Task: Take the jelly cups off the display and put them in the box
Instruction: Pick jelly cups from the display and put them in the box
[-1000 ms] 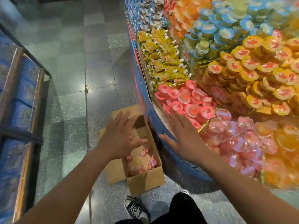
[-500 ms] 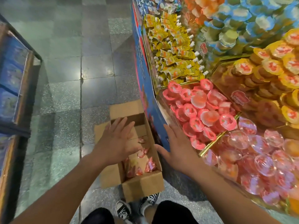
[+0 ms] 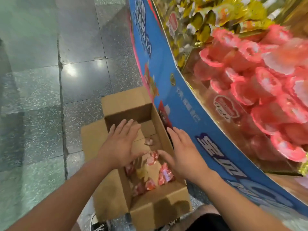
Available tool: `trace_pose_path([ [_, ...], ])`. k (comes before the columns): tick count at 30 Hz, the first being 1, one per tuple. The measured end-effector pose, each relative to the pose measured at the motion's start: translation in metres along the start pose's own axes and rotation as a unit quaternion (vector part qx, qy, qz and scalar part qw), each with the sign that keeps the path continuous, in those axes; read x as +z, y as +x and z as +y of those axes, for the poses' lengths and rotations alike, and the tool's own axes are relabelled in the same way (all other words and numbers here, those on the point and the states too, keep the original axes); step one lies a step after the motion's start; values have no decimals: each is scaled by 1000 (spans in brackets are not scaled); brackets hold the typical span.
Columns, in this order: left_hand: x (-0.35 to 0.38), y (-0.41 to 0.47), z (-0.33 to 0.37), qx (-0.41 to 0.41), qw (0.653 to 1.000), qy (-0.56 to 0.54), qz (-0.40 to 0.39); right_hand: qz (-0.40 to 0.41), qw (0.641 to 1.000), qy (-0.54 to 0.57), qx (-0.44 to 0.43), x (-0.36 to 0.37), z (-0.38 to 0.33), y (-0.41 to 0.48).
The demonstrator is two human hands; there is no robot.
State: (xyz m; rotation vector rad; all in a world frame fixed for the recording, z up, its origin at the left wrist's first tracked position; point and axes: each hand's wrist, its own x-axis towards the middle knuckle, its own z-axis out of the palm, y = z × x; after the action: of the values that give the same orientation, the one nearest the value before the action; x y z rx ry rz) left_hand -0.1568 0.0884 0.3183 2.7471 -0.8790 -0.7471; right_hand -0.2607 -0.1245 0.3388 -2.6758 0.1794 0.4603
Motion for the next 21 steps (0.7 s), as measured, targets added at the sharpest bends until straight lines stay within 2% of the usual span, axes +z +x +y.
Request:
trace_pose_path([
  [4, 87, 53, -51, 16, 1000, 12, -21, 32, 999, 2, 12, 91, 25, 50],
  [11, 217, 111, -94, 45, 997, -7, -56, -1, 1000, -8, 27, 215, 73, 103],
  [21, 330, 177, -88, 81, 991, -25, -105, -25, 999, -30, 17, 284, 123, 138],
])
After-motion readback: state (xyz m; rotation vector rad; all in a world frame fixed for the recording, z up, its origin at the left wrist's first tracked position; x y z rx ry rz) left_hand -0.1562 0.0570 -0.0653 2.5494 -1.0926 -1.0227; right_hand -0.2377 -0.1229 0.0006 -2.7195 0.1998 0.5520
